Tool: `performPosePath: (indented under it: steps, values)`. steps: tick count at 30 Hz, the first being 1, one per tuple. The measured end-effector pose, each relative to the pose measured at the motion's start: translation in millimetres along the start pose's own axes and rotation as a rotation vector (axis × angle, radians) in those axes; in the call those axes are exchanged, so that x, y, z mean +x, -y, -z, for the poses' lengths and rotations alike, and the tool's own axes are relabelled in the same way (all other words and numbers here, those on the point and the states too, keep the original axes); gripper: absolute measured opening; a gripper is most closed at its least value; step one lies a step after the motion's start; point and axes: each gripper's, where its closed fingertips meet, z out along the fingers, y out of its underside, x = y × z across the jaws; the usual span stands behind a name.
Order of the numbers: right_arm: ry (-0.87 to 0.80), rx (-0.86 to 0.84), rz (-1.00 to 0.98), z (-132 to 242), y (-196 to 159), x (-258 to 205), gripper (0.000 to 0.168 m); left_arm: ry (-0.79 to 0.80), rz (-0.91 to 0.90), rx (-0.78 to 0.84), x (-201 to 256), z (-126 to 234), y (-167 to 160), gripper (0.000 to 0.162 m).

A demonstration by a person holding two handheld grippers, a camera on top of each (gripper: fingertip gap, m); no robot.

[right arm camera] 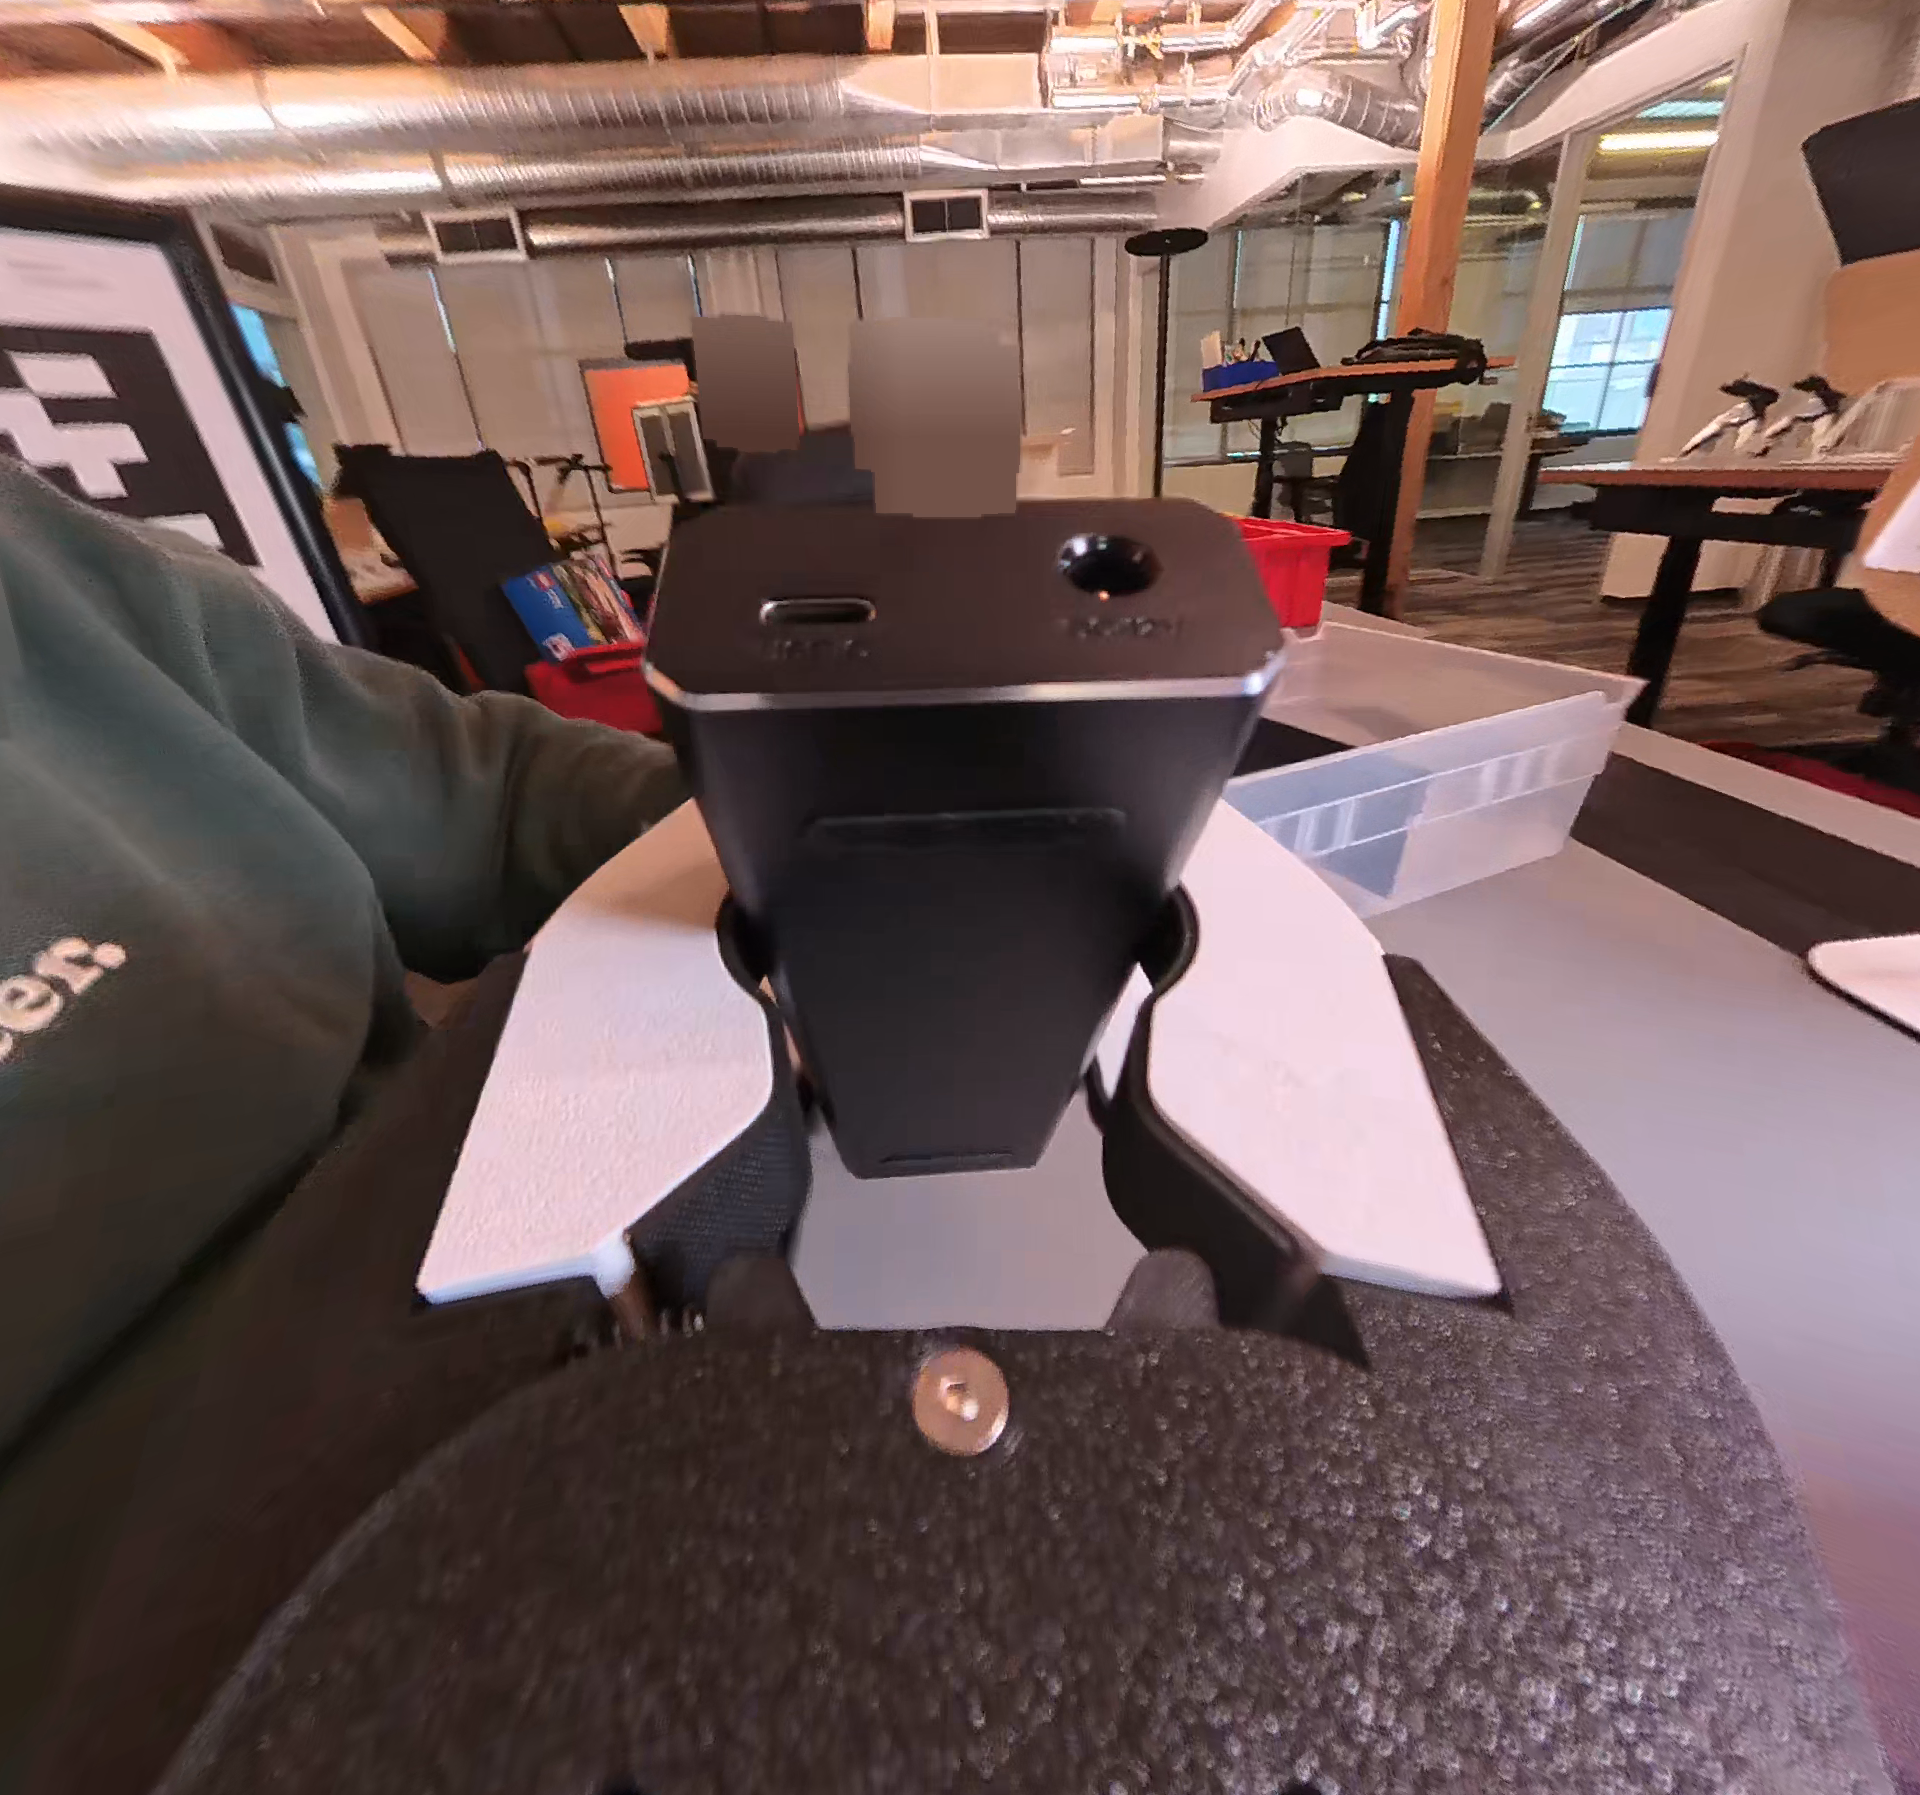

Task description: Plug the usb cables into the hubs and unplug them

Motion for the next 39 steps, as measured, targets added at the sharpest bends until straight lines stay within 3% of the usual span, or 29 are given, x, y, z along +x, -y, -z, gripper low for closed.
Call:
performPosePath:
  steps: [6, 11, 18, 24, 27, 32, 34, 36, 39]
  values:
    - [0.014, 0.047, -0.061, -8.2, 10.9, 11.3, 0.071, 0.031, 0.097, 0.053, -9.5, 1.8, 6.0, 0.072]
    - [-0.043, -0.083, -0.009, -16.4, -8.7, 20.1, 0.083, -0.005, 0.179, 0.095, -9.2, 6.3, 9.8, 0.072]
    - [-0.026, -0.136, -0.020, -18.1, -26.6, 16.7, 0.078, 0.001, 0.138, 0.040, -7.8, 2.4, -3.3, 0.072]
    - [-0.017, -0.075, 0.006, -11.3, -13.5, 14.0, 0.075, 0.014, 0.102, 0.108, -9.1, 10.5, 9.1, 0.067]
    - [-0.045, -0.030, 0.033, 3.2, 7.1, 22.9, 0.073, 0.133, 0.066, 0.165, -33.8, 42.9, 22.5, 0.065]
    - [-0.130, -0.026, 0.013, 37.3, 15.6, 45.6, 0.073, 0.512, 0.006, 0.350, -101.9, 166.2, 48.4, 0.005]
    - [-0.133, -0.024, -0.008, 45.3, 11.5, 47.8, 0.074, 0.639, 0.006, 0.373, -123.5, 213.3, 46.6, 0.000]
    - [-0.123, -0.013, -0.030, 49.8, 9.1, 46.4, 0.073, 0.745, -0.016, 0.211, -144.1, 238.0, 20.8, 0.000]
    - [-0.118, -0.021, -0.013, 54.1, 9.7, 42.7, 0.073, 0.701, 0.032, -0.124, -156.1, 238.3, -38.9, 0.000]
